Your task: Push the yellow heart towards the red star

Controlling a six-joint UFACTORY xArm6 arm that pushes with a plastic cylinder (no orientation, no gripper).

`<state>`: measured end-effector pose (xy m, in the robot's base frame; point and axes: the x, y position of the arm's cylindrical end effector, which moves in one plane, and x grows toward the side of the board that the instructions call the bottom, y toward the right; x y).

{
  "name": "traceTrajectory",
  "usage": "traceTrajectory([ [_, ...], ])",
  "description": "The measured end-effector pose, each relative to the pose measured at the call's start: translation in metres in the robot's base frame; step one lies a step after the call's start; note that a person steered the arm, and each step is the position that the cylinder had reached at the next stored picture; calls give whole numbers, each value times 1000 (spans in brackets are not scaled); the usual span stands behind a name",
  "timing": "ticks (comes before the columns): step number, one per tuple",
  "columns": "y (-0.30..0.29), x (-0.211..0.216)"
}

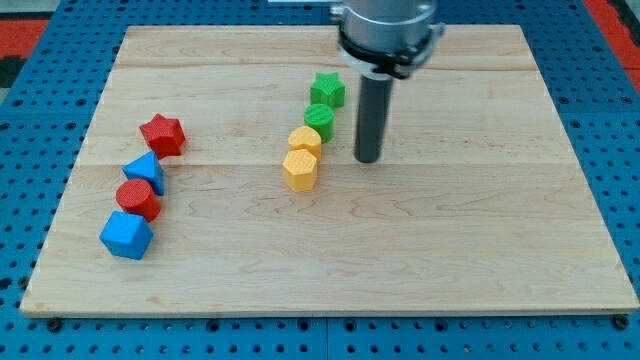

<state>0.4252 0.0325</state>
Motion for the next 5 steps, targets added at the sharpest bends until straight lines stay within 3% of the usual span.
traceTrajectory([
  [1,-85,2],
  [2,-129,2],
  [5,-130,-20],
])
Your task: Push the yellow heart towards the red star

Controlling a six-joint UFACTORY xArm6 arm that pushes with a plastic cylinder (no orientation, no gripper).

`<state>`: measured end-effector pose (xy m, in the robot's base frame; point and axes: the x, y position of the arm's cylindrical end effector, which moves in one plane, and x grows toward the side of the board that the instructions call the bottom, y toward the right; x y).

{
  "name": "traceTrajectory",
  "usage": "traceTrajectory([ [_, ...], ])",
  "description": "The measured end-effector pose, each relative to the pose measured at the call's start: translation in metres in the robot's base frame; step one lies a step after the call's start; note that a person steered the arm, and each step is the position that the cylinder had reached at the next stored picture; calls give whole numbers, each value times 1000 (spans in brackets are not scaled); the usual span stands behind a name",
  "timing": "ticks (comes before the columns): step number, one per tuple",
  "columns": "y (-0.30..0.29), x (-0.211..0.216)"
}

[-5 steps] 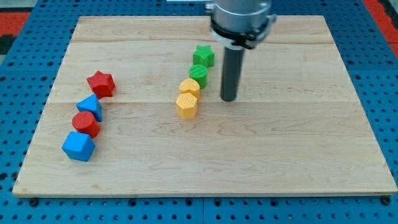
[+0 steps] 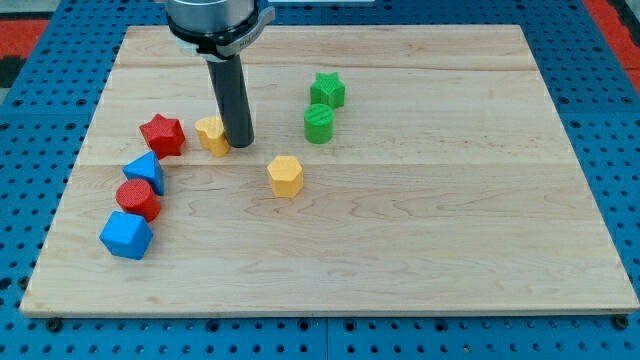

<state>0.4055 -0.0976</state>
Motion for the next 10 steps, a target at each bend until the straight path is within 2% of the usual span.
traceTrajectory([
  [2,-19,32],
  [3,-51,26],
  [5,-56,11],
  [9,-83,-58],
  [10,-71,-63],
])
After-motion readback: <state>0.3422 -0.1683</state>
